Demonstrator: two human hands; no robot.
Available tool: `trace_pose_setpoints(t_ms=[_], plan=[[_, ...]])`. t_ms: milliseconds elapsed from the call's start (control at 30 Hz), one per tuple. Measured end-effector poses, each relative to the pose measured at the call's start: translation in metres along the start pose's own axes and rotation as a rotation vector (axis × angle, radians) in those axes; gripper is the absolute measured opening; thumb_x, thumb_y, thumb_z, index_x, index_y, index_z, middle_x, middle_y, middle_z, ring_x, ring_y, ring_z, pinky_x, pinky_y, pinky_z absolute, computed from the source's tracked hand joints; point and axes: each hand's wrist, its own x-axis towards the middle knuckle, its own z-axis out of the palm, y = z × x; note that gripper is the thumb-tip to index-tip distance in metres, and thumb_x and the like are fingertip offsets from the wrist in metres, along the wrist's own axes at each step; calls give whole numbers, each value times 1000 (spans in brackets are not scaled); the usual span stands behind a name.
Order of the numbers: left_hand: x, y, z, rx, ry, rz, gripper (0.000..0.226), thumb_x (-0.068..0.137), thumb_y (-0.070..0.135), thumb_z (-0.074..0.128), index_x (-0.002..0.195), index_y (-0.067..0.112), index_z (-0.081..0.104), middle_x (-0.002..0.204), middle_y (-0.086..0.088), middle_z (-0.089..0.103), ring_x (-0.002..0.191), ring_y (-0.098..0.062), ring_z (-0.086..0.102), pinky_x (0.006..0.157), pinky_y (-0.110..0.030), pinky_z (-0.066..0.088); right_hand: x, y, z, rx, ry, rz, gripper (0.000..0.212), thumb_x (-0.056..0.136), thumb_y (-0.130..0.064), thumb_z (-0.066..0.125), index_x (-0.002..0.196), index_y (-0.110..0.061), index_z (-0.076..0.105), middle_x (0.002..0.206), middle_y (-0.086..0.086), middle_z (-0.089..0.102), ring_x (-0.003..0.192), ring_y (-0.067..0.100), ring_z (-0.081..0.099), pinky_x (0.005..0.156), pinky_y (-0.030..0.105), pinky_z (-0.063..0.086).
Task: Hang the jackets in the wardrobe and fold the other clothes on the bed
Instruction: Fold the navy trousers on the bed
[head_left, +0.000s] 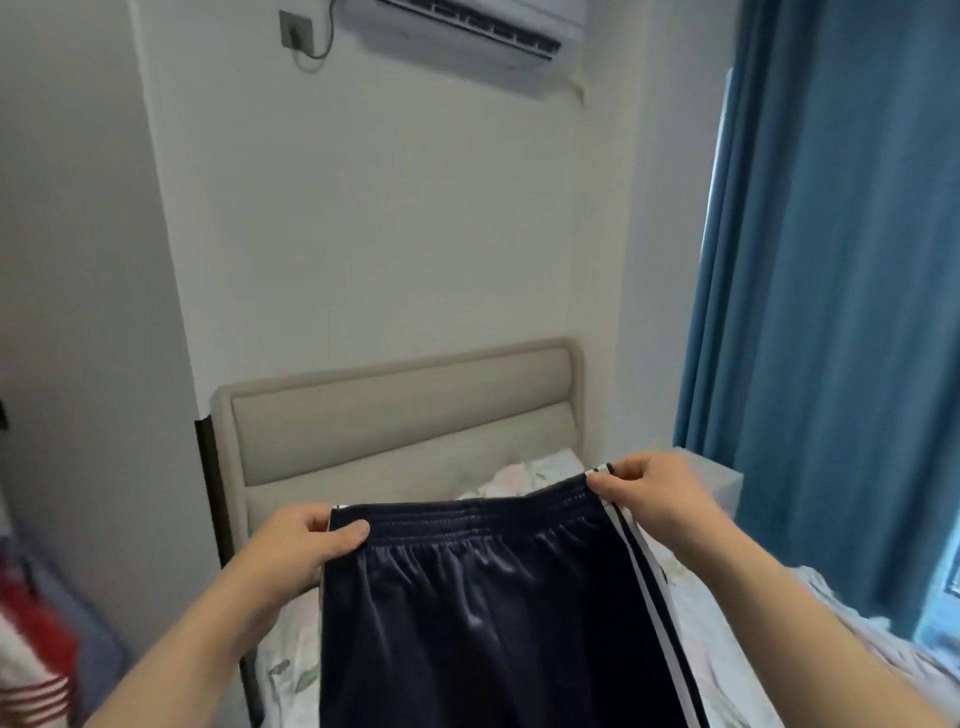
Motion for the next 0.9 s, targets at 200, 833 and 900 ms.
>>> trace_pose_setpoints(t_ms=[200, 833, 900], plan=[[58, -198, 17, -27, 83, -494, 10, 89, 13, 71, 87, 3, 71, 53, -1, 58, 36, -8, 38, 35, -17, 27, 44, 146, 149, 31, -179, 452, 32, 90, -13, 72, 68, -8, 48, 52, 6, 42, 39, 16, 45, 41, 22, 39], [216, -700, 67, -246, 499, -755, 20, 92, 15, 66, 81, -1, 63, 88, -11, 70, 82, -22, 74, 68, -31, 61, 145, 523, 533, -201, -252, 399, 26, 92, -8, 57, 103, -32, 58, 91, -22, 59, 80, -2, 56, 62, 6, 38], [236, -735, 66, -129, 515, -739, 27, 92, 17, 64, 76, -4, 57, 76, -10, 68, 80, -29, 73, 75, -44, 61, 160, 555, 560, -258, -318, 392, 26, 92, -8, 56, 112, -23, 60, 98, -12, 62, 86, 9, 58, 70, 14, 38]])
